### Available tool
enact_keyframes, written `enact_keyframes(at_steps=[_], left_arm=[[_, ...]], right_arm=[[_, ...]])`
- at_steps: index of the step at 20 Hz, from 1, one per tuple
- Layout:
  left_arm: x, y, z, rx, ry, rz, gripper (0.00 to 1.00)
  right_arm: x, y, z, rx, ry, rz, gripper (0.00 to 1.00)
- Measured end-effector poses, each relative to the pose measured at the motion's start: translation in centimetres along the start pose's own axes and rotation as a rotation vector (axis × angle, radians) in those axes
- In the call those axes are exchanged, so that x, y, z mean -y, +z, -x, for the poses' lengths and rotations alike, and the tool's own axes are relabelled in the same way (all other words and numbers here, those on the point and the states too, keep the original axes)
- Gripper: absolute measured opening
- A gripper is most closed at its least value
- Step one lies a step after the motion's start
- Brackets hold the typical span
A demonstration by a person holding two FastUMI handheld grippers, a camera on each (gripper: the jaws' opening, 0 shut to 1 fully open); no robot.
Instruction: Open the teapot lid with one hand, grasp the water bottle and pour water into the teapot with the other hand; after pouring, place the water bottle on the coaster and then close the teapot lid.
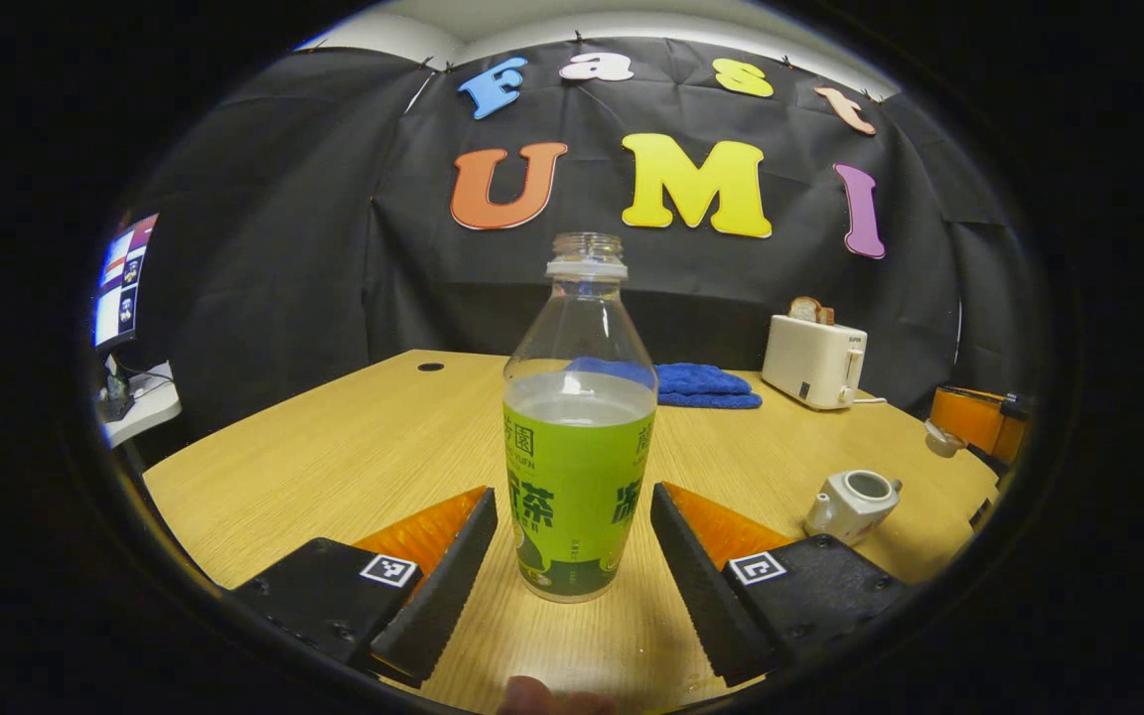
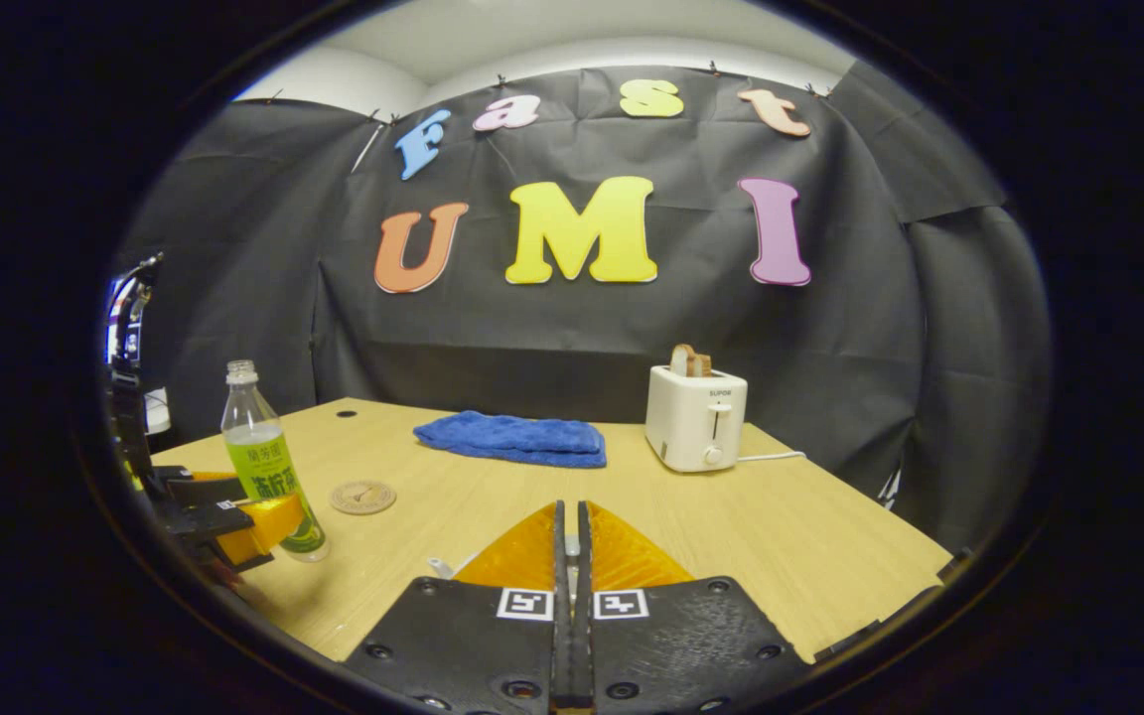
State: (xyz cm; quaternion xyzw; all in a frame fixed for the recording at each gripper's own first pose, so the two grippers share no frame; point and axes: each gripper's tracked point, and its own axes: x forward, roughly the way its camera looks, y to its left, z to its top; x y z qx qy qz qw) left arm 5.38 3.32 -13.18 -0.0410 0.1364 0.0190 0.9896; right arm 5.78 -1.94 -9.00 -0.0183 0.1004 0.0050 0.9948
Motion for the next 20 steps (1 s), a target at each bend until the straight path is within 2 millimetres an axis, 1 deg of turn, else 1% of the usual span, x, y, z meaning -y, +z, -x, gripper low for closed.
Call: enact_keyframes(at_steps=[2, 4, 5, 6, 8, 11, 14, 17, 18, 20], left_arm=[[-0.1, -0.4, -0.2, -0.015, 0.006, -0.012, 0.98], [-0.3, -0.2, -0.3, -0.007, 0.012, -0.022, 0.98], [-0.3, -0.2, -0.5, -0.002, 0.010, -0.024, 0.96], [-0.2, -0.2, -0.4, -0.005, 0.006, -0.026, 0.88], [-0.2, -0.3, -0.3, -0.018, 0.011, -0.050, 0.80], [-0.9, 0.3, -0.1, -0.045, 0.043, -0.134, 0.79], [-1.1, 1.4, 0.6, -0.061, 0.059, -0.265, 0.77], [-1.6, 2.8, 1.1, -0.051, 0.095, -0.445, 0.76], [-2.0, 3.0, 1.3, -0.052, 0.108, -0.497, 0.76], [-2.0, 3.6, 1.6, -0.065, 0.127, -0.631, 0.76]], right_arm=[[0.0, 0.1, 0.0, 0.000, 0.003, 0.002, 0.00], [0.0, 0.0, 0.0, -0.002, 0.007, 0.008, 0.00], [0.1, 0.0, -0.1, -0.003, 0.008, 0.008, 0.00], [0.2, -0.2, 0.0, -0.006, 0.010, 0.007, 0.00], [0.4, -0.1, 0.0, -0.006, 0.014, 0.005, 0.00], [1.0, 0.2, 0.3, 0.002, 0.015, 0.000, 0.00], [2.0, 0.0, 0.4, -0.003, 0.019, -0.013, 0.00], [3.2, -0.3, 0.6, -0.009, 0.017, -0.007, 0.00], [3.6, -0.5, 0.7, -0.011, 0.017, -0.008, 0.00], [4.5, -0.6, 0.8, -0.013, 0.015, -0.011, 0.00]])
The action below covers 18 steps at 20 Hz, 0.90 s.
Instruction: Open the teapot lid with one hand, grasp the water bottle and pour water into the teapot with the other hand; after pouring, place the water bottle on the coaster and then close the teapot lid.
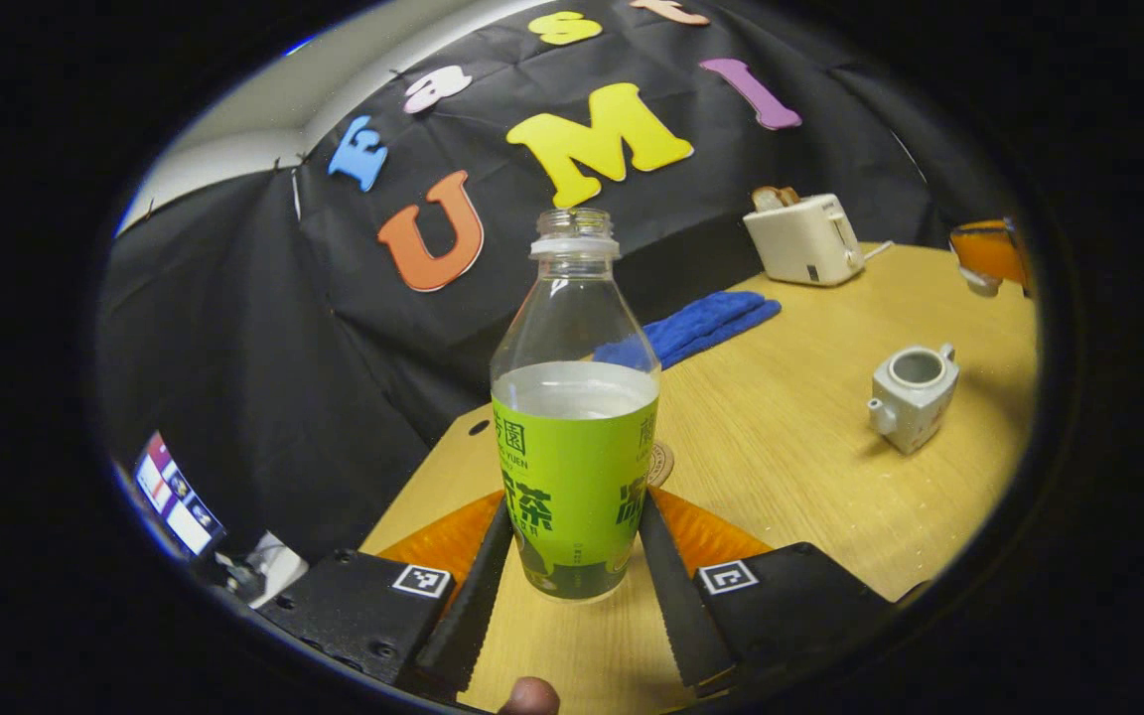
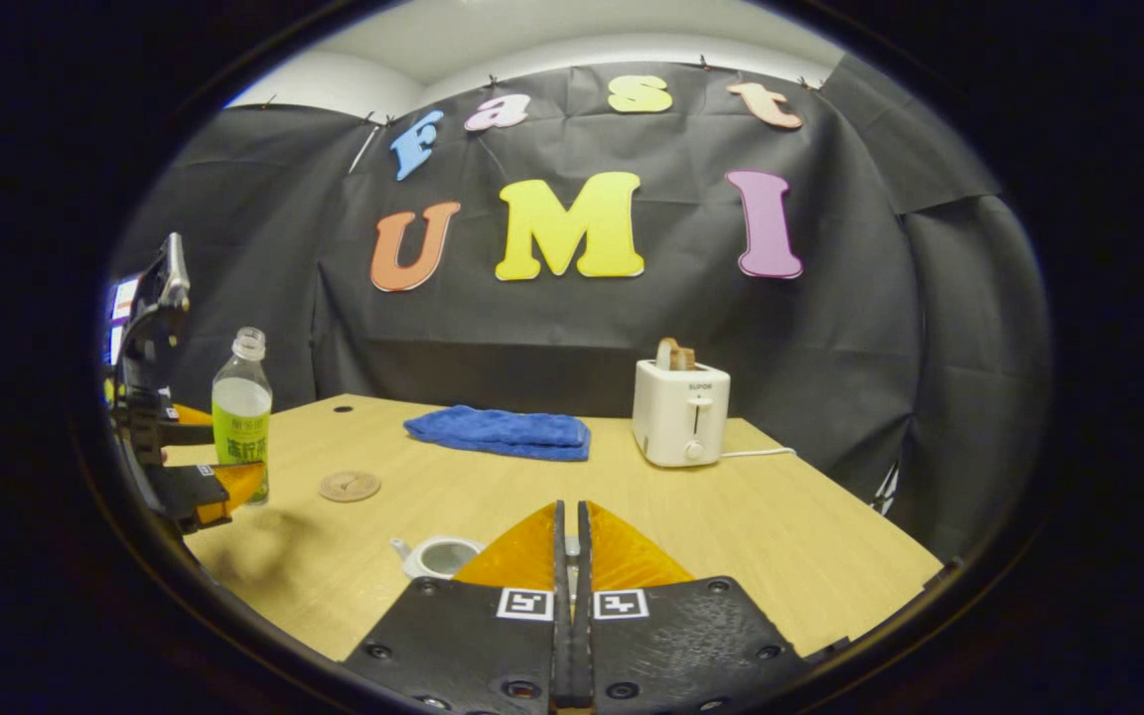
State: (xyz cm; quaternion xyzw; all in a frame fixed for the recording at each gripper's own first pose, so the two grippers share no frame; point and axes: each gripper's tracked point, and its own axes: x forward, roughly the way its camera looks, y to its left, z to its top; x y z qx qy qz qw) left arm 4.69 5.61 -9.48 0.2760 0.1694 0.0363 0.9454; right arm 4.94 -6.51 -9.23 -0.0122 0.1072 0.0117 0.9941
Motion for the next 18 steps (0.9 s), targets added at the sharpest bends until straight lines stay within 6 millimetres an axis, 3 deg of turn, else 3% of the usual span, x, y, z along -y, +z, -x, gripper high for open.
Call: enact_keyframes(at_steps=[4, 9, 18], left_arm=[[0.3, 1.4, -0.1, 0.005, 0.031, -0.260, 0.75], [2.5, 2.3, -0.4, 0.001, 0.031, -0.484, 0.75], [4.6, 3.9, 0.0, 0.002, 0.048, -0.766, 0.74]], right_arm=[[1.7, -0.2, 0.4, 0.001, -0.010, -0.002, 0.00], [3.5, -0.8, 0.8, -0.008, -0.018, -0.024, 0.00], [6.6, -2.0, 1.4, -0.012, -0.034, -0.046, 0.00]])
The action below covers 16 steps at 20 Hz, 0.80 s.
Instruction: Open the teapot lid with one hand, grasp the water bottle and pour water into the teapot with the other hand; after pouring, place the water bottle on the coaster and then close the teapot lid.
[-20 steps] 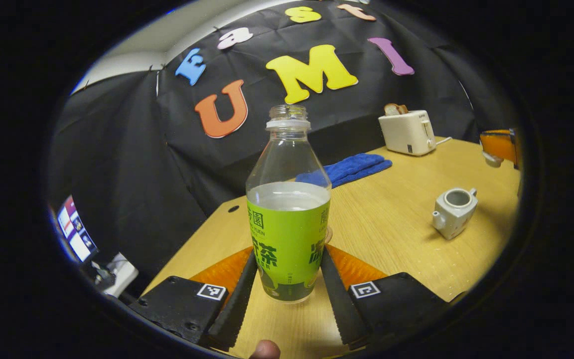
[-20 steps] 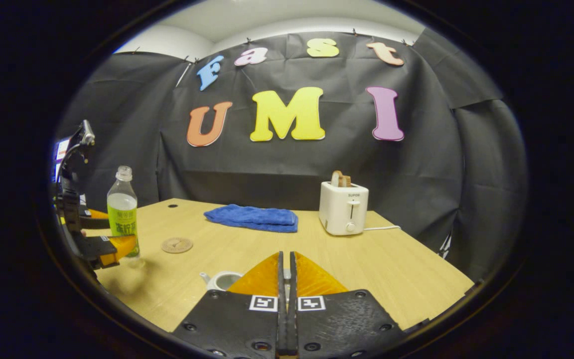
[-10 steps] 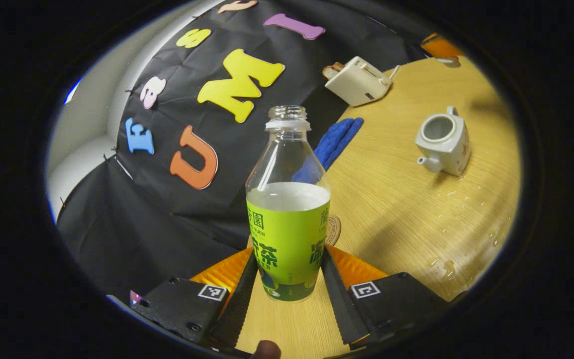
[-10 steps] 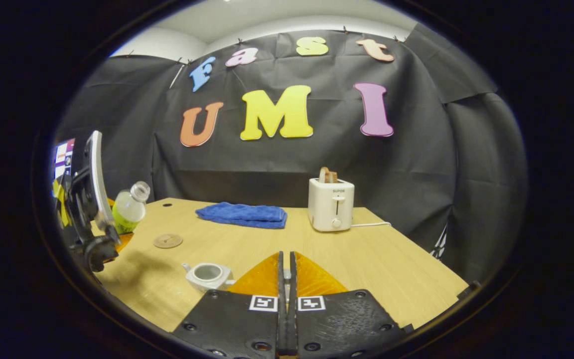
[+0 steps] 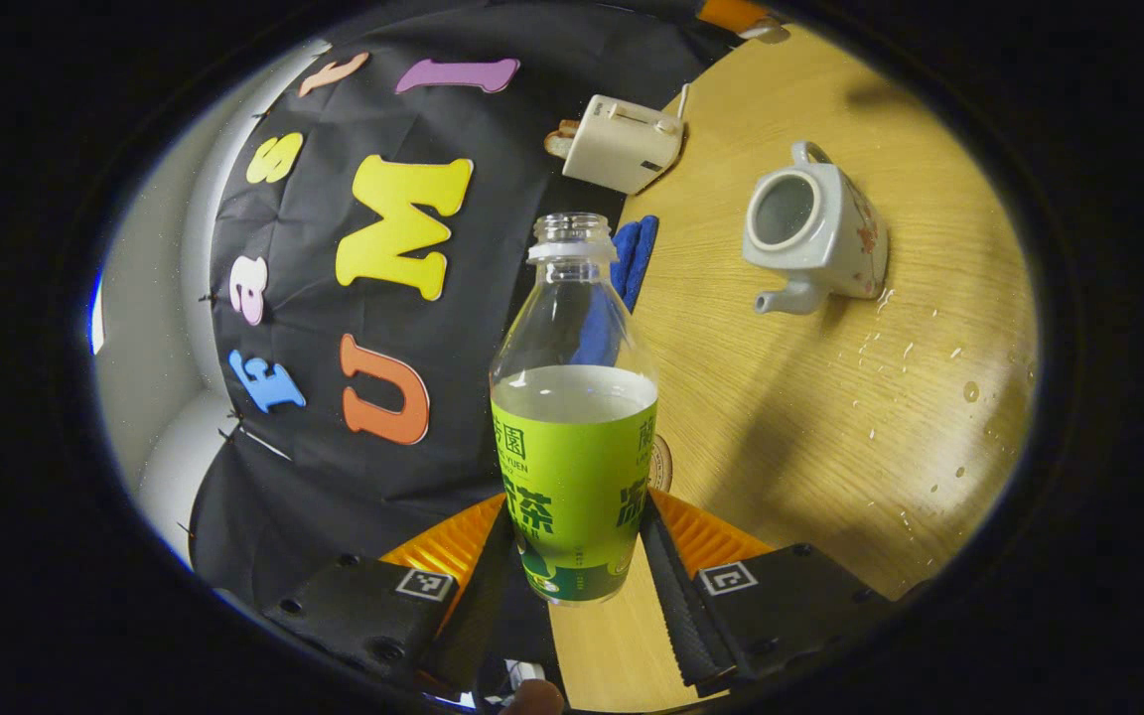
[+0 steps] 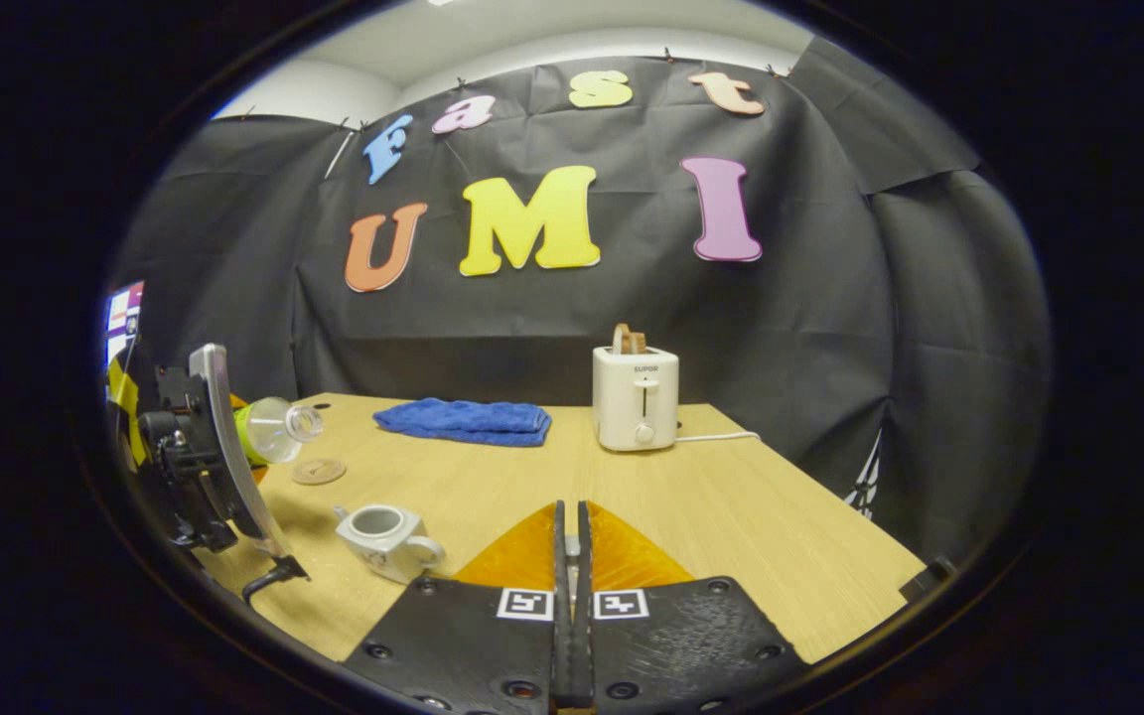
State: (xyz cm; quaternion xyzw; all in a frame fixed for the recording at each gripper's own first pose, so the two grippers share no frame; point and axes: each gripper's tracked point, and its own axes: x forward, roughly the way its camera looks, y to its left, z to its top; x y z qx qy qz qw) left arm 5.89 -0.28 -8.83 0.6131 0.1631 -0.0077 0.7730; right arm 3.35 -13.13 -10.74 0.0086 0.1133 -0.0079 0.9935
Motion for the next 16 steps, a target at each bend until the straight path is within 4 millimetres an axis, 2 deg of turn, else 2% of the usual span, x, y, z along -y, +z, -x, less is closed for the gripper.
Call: enact_keyframes(at_steps=[8, 9, 10, 16], left_arm=[[0.7, 1.6, 0.6, 0.018, -0.010, -0.248, 0.74], [0.8, 1.7, 0.6, 0.017, -0.013, -0.271, 0.72], [0.8, 1.9, 0.6, 0.022, -0.010, -0.291, 0.74], [-0.1, 2.2, 0.5, 0.015, 0.017, -0.389, 0.74]], right_arm=[[1.2, -0.4, 0.3, 0.008, -0.002, -0.003, 0.00], [1.3, -0.4, 0.3, 0.006, -0.003, -0.003, 0.00], [1.4, -0.6, 0.4, 0.005, -0.003, -0.003, 0.00], [1.6, -0.5, 0.6, 0.011, -0.004, -0.003, 0.00]])
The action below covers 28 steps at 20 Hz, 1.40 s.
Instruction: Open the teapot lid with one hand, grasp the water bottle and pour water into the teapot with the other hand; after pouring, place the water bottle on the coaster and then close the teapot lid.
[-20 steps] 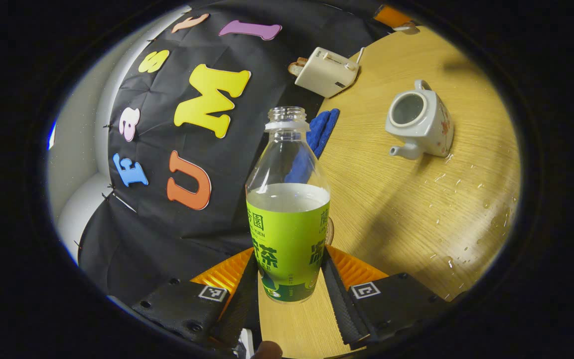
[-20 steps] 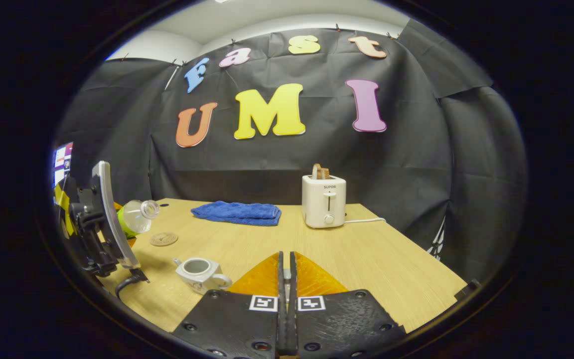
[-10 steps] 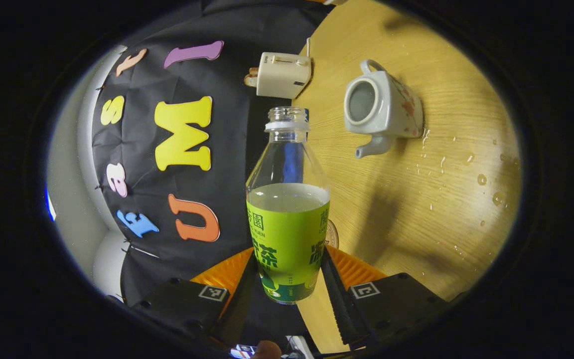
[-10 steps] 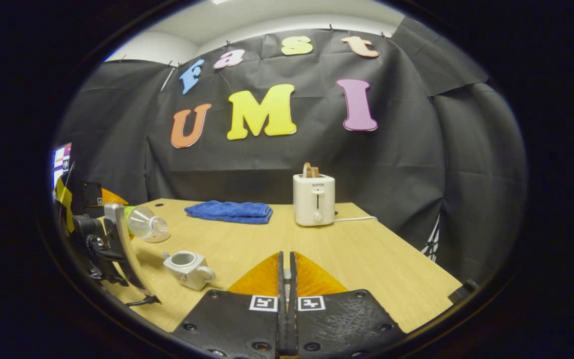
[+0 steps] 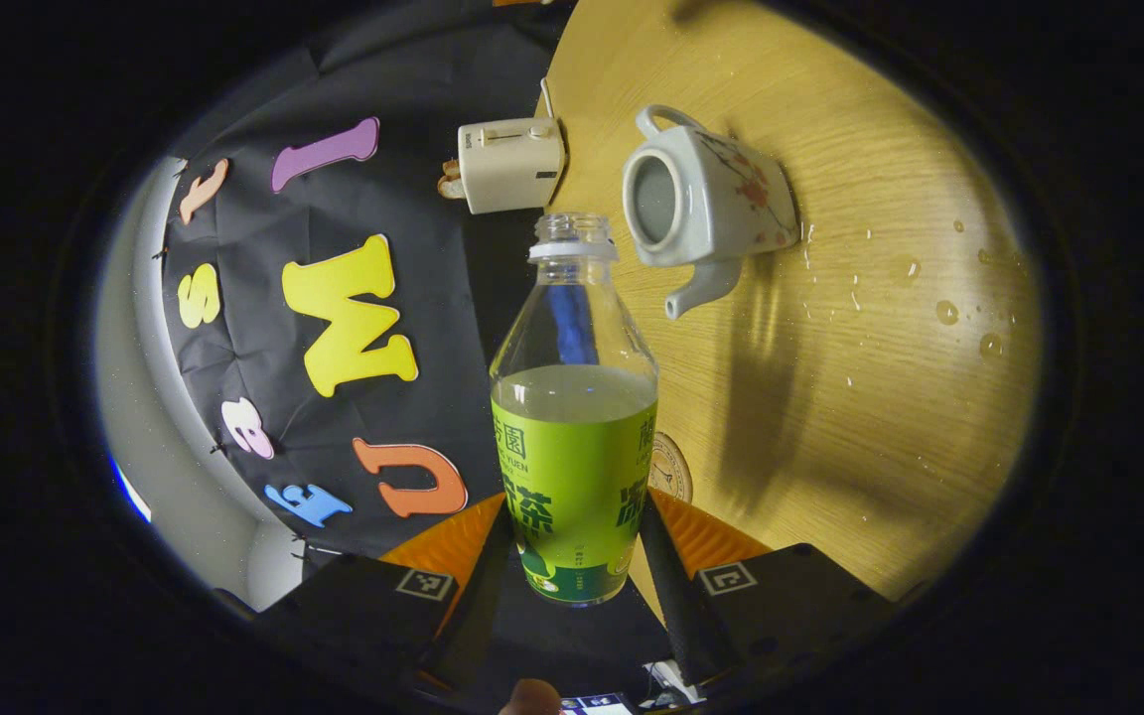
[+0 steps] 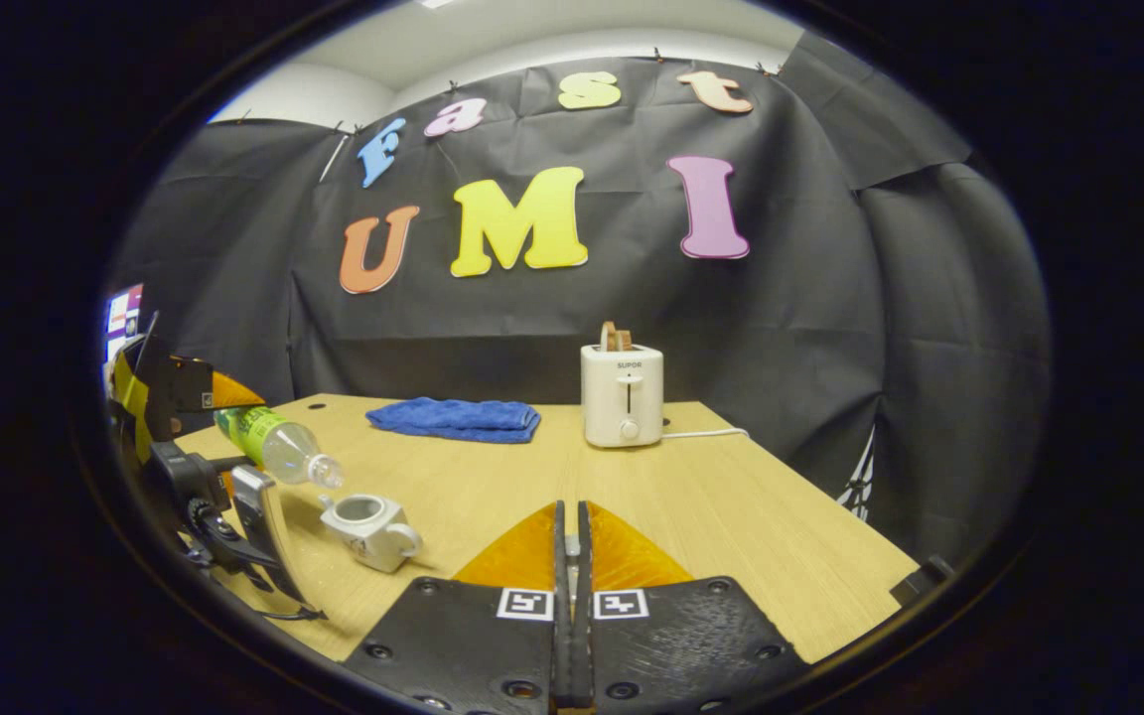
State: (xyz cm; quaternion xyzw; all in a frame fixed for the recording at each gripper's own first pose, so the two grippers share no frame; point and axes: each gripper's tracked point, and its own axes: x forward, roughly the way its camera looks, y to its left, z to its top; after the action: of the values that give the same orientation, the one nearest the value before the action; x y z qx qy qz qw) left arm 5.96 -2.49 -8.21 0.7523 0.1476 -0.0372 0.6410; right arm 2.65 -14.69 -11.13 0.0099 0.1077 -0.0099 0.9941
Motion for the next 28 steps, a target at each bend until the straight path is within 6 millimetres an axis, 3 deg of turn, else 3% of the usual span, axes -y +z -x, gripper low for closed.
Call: enact_keyframes(at_steps=[28], left_arm=[[-4.5, 1.2, -0.1, -0.015, 0.039, -0.331, 0.74]], right_arm=[[0.0, 0.0, 0.2, 0.002, 0.016, -0.018, 0.00]])
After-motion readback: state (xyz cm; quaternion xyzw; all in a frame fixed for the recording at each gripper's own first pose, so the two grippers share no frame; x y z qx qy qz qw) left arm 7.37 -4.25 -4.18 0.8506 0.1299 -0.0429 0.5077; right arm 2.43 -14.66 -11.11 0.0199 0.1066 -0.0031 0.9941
